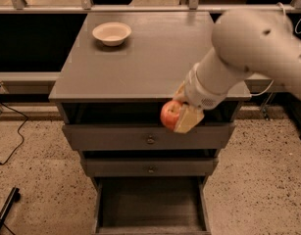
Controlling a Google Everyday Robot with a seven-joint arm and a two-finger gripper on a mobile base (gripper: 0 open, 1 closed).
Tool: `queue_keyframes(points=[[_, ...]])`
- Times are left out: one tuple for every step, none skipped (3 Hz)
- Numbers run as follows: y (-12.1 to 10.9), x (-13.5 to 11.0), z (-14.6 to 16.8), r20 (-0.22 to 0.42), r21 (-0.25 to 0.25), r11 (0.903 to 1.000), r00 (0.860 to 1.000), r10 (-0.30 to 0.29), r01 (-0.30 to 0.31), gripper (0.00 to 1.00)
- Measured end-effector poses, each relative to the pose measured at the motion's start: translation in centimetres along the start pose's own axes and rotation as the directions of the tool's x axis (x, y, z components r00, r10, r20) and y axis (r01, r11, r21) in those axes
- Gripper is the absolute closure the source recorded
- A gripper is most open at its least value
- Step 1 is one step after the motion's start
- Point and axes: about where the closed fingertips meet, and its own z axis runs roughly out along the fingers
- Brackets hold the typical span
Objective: Place apple into bottom drawer
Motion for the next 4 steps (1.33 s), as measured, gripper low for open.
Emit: queue_keyframes(points=[[4.6,2.9,8.7,0.092,-0.074,0.9947,0.993,0.078,-0.072,1.00],[6.8,4.7,15.6,0.176,-0.088,0.9894,0.976,0.129,-0.115,1.00],[7.0,4.8,15.8,0.181,-0.088,0.9893,0.975,0.131,-0.117,1.00],[9.1,7.8,19.4,0.294,-0.066,0.9846,0.940,0.174,-0.162,1.00]])
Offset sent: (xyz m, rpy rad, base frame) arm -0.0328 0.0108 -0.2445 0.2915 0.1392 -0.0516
